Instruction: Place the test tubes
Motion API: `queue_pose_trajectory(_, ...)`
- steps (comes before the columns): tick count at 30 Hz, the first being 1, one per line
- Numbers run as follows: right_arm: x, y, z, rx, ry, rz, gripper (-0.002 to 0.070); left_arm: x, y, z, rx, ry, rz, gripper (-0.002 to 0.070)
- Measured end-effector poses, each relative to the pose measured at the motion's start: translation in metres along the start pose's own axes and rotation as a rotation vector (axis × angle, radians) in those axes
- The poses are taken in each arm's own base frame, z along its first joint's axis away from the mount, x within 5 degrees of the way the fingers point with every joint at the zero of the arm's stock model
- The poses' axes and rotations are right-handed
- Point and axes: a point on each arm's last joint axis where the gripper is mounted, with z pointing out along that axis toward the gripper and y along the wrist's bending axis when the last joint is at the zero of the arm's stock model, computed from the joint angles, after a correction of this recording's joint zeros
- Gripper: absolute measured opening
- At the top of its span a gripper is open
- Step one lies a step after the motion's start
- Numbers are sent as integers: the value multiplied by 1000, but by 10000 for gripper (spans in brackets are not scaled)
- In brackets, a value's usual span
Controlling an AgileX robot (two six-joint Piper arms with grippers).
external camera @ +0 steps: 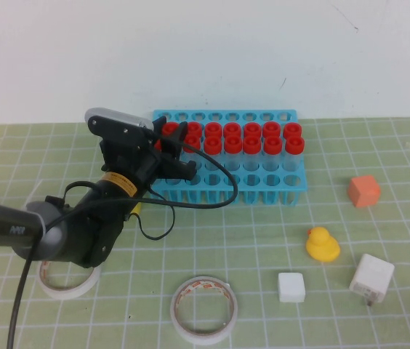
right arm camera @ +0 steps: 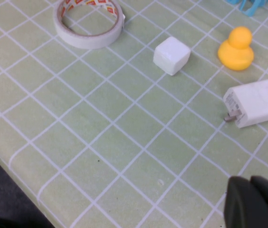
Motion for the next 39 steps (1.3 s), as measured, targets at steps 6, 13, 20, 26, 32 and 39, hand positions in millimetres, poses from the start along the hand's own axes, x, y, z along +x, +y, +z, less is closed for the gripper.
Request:
queue_pose_trajectory(6, 0, 0, 0, 0, 0, 0, -1, 0, 0, 0, 0, 0, 0, 263)
queue_pose_trajectory(13, 0, 0, 0, 0, 0, 0, -1, 3, 0, -4, 3, -6, -43, 263)
queue_pose_trajectory(20, 0, 0, 0, 0, 0, 0, -1, 6, 1, -13, -17, -23, -75, 263)
queue_pose_trajectory(26, 0, 0, 0, 0, 0, 11, -1, 8, 2, -15, -27, -14, -51, 263)
queue_pose_trajectory(32, 0, 0, 0, 0, 0, 13, -1, 11, 2, -15, -31, 23, -14, 263)
queue_pose_trajectory(39, 0, 0, 0, 0, 0, 13, -1, 15, 0, -15, -2, 67, 36, 263)
